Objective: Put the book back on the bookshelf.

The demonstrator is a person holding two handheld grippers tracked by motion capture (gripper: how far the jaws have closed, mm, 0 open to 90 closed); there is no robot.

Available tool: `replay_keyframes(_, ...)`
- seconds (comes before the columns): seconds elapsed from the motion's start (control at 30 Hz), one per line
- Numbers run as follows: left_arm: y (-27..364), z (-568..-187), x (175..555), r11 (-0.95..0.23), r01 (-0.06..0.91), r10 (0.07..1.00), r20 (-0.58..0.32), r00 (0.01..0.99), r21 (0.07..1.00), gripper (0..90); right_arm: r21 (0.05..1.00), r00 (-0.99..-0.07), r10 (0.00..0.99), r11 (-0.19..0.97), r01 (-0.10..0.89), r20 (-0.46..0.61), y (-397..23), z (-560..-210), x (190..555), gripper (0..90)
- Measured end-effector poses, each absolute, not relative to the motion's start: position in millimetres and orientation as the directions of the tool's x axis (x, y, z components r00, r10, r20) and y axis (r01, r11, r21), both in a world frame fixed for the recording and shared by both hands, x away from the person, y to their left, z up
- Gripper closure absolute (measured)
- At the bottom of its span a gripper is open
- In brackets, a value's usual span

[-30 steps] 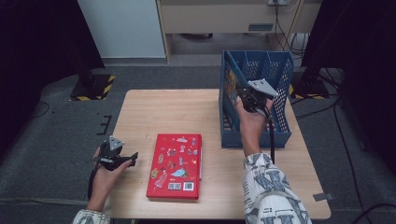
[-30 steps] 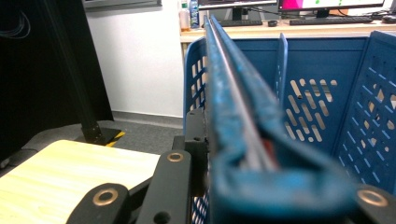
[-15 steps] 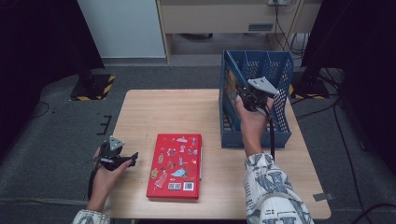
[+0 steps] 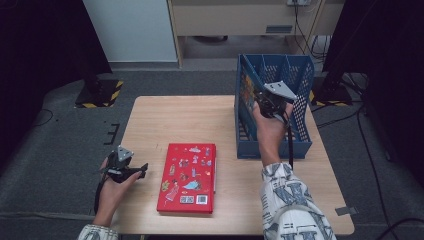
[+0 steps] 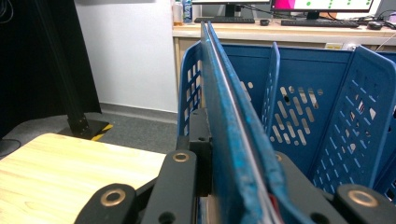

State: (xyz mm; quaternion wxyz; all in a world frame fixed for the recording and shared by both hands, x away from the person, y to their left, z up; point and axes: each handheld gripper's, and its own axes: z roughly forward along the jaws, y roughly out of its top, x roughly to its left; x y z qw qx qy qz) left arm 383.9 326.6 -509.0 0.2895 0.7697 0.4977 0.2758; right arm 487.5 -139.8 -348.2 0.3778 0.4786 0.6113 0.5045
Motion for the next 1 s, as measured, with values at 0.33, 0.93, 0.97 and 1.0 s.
replay_keyframes(0.33, 327, -510, 384, -0.340, 0.609, 0.925, 0.140, 0.352, 0.716, 7.7, 0.984, -0.232, 0.973, 0.047, 0.172, -0.006, -132, -344, 497, 83.4)
replay_keyframes(0.93, 326, -512, 384, -0.343, 0.615, 0.925, 0.140, 0.354, 0.710, 7.9, 0.988, -0.159, 0.987, 0.059, 0.142, -0.036, -127, -348, 512, 83.2)
replay_keyframes(0.97, 326, -512, 384, -0.343, 0.615, 0.925, 0.140, 0.354, 0.710, 7.9, 0.988, -0.159, 0.987, 0.060, 0.144, -0.037, -126, -349, 512, 83.2)
replay_keyframes(1.0, 326, -511, 384, -0.344, 0.615, 0.924, 0.141, 0.355, 0.710, 8.0, 0.989, -0.156, 0.987, 0.058, 0.139, -0.036, -125, -351, 512, 83.1)
